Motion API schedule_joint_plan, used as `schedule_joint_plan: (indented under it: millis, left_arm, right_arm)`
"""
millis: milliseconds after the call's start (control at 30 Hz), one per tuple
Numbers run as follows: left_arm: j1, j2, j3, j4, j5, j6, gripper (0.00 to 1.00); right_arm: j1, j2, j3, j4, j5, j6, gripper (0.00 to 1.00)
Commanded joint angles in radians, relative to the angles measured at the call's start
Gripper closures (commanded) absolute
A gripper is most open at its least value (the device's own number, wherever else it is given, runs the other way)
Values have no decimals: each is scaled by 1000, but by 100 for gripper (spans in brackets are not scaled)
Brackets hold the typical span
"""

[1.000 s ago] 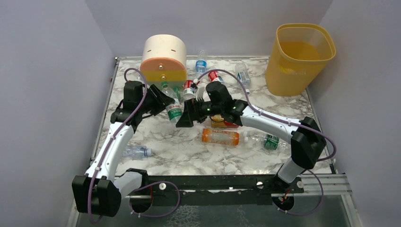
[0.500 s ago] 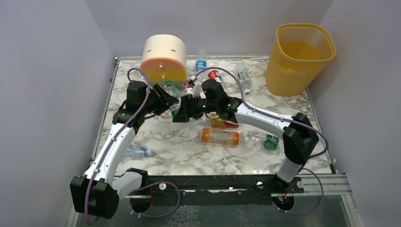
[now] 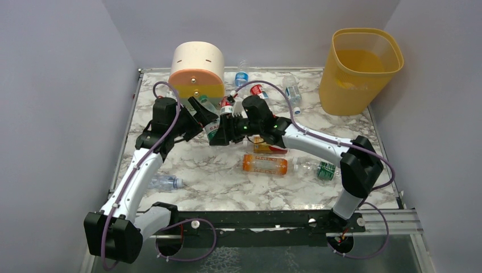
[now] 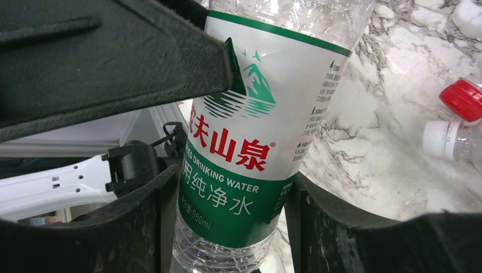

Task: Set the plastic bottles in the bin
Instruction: Pick up the plastic bottle at the center of the board, then place the plastic bottle in the trash bin.

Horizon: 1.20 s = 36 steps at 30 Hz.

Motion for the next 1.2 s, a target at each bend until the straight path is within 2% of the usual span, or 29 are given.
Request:
schedule_joint_plan:
  millis: [0,200,433,667,767,900,1167]
  left_arm:
    - [-5,-16,80,-23,-26,45,1]
    - [-5,-93,147,-140,-42,100,1]
    - [-5,-301,80,-312,-73,140,1]
    - [-5,-353,7,-354,-56,146,1]
    - [-5,-343,-5,-348,-62,153,1]
    - [-5,-328,-16,-333,-58,162,1]
    - [-5,-309,-79,-267,-28,151,1]
  right_arm:
    - [5,-38,-1,-9,51,-25,46]
    - [5,-98,-52,-46,59,-20,46]
    - [5,-218,-118,-155,152,-46,45]
    - [-32,-310,-89,-280,213,-70,45]
    - [-94,-334,-53,-330,219,-92,45]
    - [-243,-356,-1,-369,191,-133,45]
    - [-545,-319,230,-390,228,-203,45]
